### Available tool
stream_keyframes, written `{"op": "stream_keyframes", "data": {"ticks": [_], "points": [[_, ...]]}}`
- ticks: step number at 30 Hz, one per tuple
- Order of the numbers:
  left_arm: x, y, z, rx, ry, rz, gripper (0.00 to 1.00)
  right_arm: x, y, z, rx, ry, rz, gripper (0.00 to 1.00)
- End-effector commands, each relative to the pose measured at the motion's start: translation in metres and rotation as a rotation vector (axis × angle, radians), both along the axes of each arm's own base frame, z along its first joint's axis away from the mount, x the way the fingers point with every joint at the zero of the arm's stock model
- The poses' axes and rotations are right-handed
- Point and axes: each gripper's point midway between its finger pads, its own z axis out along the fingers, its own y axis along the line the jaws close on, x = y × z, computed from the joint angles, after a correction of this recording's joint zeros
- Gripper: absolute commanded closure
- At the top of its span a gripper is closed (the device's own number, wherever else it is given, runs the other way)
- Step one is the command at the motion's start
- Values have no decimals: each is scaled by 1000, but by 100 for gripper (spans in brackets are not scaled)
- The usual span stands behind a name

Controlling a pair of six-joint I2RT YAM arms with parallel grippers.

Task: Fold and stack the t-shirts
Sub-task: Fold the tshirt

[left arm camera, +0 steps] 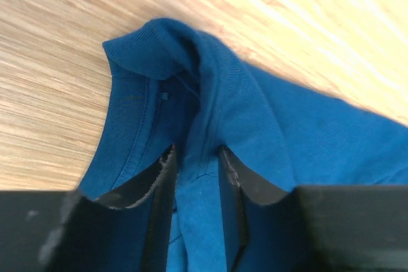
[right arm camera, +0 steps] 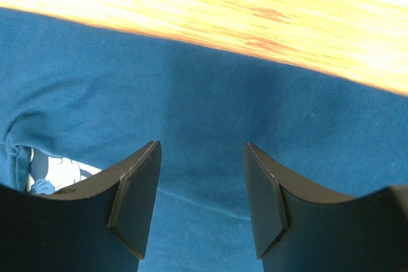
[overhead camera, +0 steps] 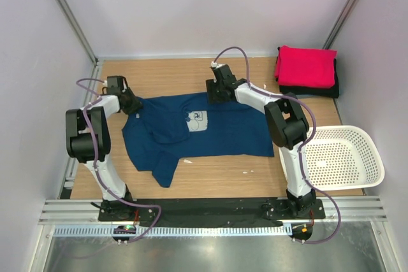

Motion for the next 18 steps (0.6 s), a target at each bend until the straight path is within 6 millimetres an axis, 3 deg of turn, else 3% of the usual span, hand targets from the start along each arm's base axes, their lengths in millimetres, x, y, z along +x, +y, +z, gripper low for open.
{"op": "stream_keyframes", "data": {"ticks": [1,8,16,18], "points": [[15,0,7,2,-51,-22,69,12,4,8,-4,-42,-7,40],[9,5,14,22,-54,-9,97,11,1,0,-21,-28,-22,41],[-18,6,28,-5,-37,78,100,9,-6,-11,-54,-5,-56,41],[-25,7,24,-1,-15,98,100,9,-7,-13,-60,-2,-61,40]]}}
